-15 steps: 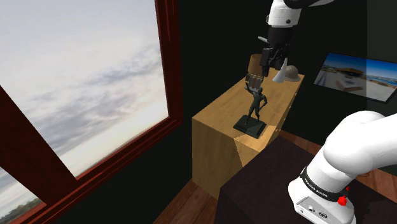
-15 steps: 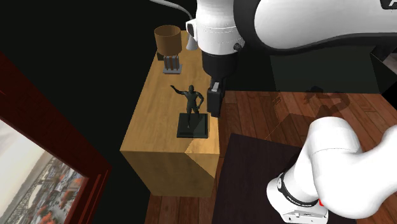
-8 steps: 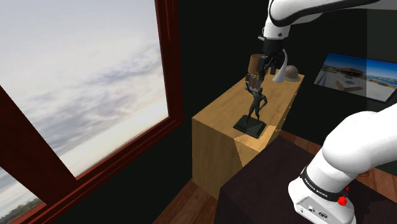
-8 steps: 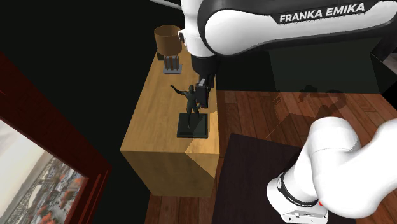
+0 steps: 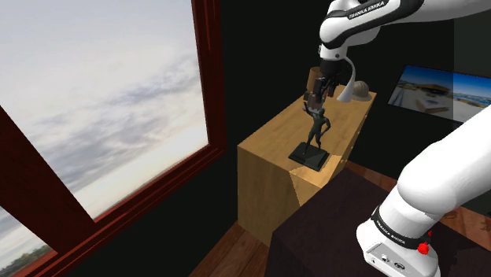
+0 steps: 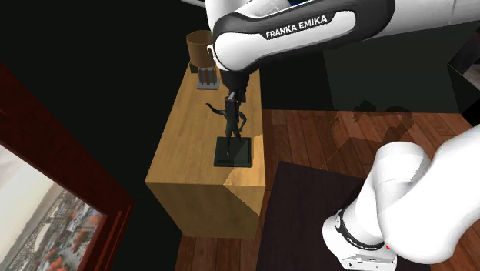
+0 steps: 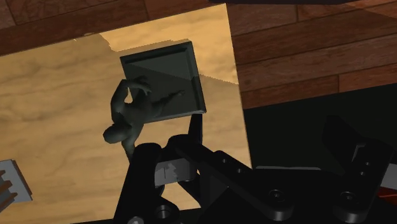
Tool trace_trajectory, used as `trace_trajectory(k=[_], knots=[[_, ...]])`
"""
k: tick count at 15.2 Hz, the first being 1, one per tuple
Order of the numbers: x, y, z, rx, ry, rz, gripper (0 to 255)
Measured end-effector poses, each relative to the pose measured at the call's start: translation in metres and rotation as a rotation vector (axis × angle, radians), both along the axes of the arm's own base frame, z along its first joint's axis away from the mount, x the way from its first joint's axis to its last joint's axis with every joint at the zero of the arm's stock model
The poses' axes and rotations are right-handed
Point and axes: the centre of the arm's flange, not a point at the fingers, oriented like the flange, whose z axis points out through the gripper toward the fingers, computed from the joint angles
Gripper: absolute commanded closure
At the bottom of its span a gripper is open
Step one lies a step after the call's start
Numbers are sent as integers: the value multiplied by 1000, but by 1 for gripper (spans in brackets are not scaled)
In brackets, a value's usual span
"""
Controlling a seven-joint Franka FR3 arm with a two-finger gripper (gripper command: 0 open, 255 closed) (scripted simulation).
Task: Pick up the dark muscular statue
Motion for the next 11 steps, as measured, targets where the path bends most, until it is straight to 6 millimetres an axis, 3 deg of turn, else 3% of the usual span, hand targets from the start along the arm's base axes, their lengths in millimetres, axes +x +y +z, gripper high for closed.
trace_trajectory(k=[11], knots=[[69, -101, -80, 16, 12, 18, 0]])
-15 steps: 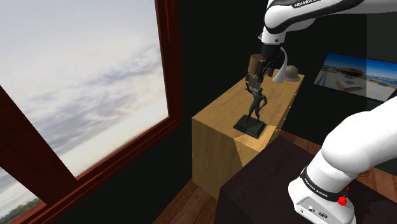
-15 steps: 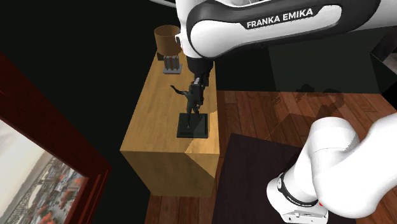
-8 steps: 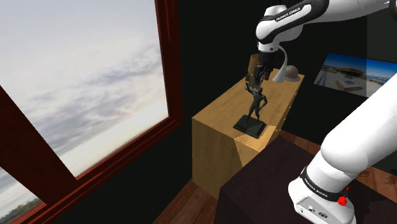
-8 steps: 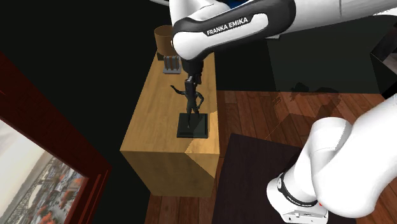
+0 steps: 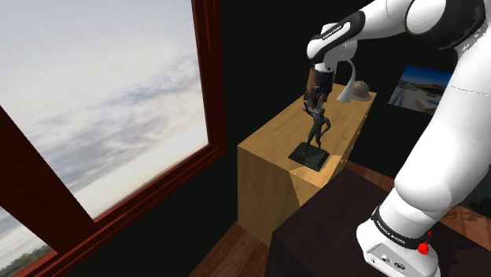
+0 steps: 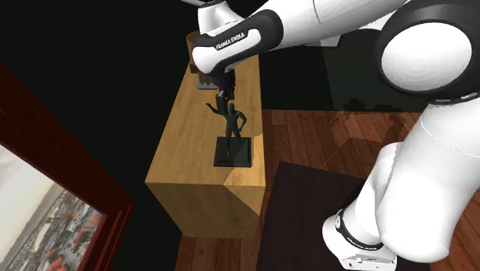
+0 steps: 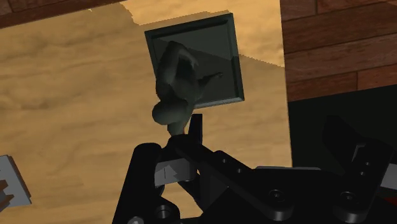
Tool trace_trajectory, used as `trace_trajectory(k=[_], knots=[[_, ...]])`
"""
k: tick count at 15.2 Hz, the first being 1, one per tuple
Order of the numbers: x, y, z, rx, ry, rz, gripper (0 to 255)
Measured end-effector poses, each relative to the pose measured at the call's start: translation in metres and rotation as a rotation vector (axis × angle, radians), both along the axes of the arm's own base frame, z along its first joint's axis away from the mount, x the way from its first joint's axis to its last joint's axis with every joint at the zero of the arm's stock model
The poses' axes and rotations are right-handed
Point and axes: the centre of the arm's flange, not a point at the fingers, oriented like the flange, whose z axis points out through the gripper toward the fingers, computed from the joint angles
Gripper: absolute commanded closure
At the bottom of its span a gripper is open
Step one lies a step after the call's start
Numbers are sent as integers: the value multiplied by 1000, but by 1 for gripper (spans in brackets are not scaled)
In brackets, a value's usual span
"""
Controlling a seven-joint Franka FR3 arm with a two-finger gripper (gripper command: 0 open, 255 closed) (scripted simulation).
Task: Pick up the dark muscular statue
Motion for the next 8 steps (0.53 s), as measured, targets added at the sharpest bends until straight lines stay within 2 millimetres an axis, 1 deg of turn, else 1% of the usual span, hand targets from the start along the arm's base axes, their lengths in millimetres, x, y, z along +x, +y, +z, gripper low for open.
trace_trajectory(k=[2, 4, 8], knots=[[14, -13, -15, 3, 3, 4, 0], [30, -34, -29, 6, 5, 7, 0], [53, -73, -63, 12, 10, 14, 0]])
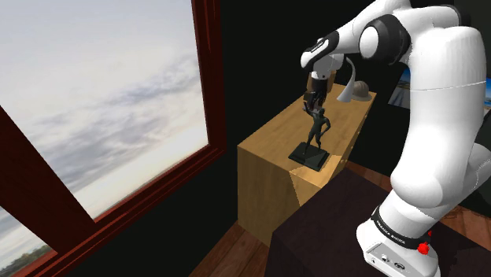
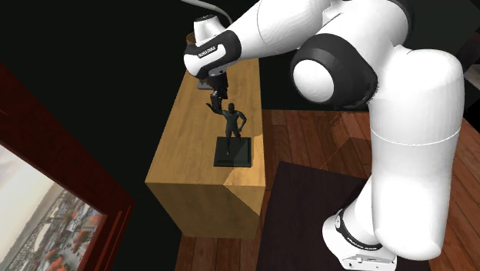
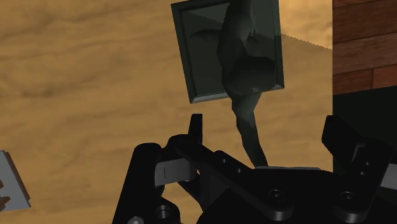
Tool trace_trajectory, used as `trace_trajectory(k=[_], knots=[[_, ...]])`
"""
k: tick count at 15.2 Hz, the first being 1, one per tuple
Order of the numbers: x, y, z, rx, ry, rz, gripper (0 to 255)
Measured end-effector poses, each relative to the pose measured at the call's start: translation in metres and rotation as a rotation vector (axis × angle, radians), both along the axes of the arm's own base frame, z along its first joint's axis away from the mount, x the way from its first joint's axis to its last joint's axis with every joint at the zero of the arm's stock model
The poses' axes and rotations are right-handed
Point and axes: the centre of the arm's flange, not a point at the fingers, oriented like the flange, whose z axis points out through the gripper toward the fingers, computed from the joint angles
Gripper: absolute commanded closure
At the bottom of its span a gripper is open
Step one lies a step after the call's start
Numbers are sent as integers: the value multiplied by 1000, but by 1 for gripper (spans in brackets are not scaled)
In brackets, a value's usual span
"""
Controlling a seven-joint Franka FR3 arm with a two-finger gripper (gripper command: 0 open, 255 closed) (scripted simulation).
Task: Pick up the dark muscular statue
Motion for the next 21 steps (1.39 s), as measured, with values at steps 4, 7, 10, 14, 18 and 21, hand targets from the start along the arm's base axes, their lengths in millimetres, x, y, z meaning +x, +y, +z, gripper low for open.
trace_trajectory(k=[4, 7, 10, 14, 18, 21], knots=[[6, -7, -21, 2, 1, 2, 0], [6, -6, -37, 2, 1, 2, 0], [7, -6, -46, 2, 1, 3, 255], [8, -6, -43, -1, -5, 3, 255], [8, -6, -43, -1, -5, 3, 255], [7, -7, -40, 2, 0, 3, 255]])
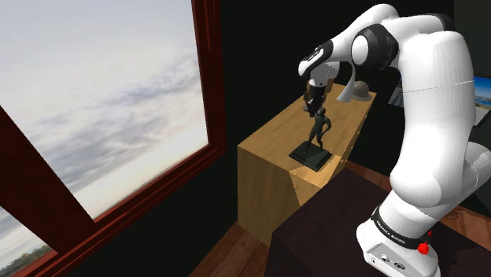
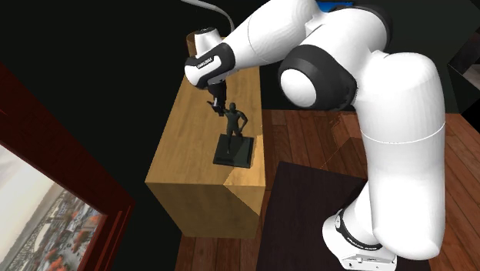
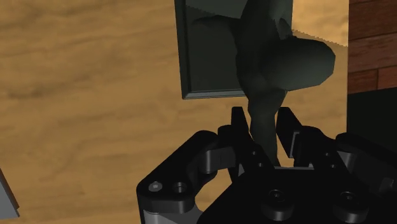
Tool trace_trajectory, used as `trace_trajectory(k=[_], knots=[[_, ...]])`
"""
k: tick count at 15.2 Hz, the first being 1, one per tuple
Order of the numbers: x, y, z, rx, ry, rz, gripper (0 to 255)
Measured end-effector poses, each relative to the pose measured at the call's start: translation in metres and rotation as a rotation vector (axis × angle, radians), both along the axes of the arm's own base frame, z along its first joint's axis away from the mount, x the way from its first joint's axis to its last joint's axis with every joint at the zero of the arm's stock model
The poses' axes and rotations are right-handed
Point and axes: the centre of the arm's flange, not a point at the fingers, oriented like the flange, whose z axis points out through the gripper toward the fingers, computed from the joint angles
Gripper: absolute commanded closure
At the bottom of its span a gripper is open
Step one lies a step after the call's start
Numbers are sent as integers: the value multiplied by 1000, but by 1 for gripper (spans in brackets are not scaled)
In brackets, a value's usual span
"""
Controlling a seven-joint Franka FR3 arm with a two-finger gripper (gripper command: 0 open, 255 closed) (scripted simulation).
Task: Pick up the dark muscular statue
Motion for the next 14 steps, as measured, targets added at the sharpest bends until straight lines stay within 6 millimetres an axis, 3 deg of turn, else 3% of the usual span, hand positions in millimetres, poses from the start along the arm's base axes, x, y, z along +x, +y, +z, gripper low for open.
trace_trajectory(k=[14], knots=[[-1, 0, 69, 1, 1, 0, 255]])
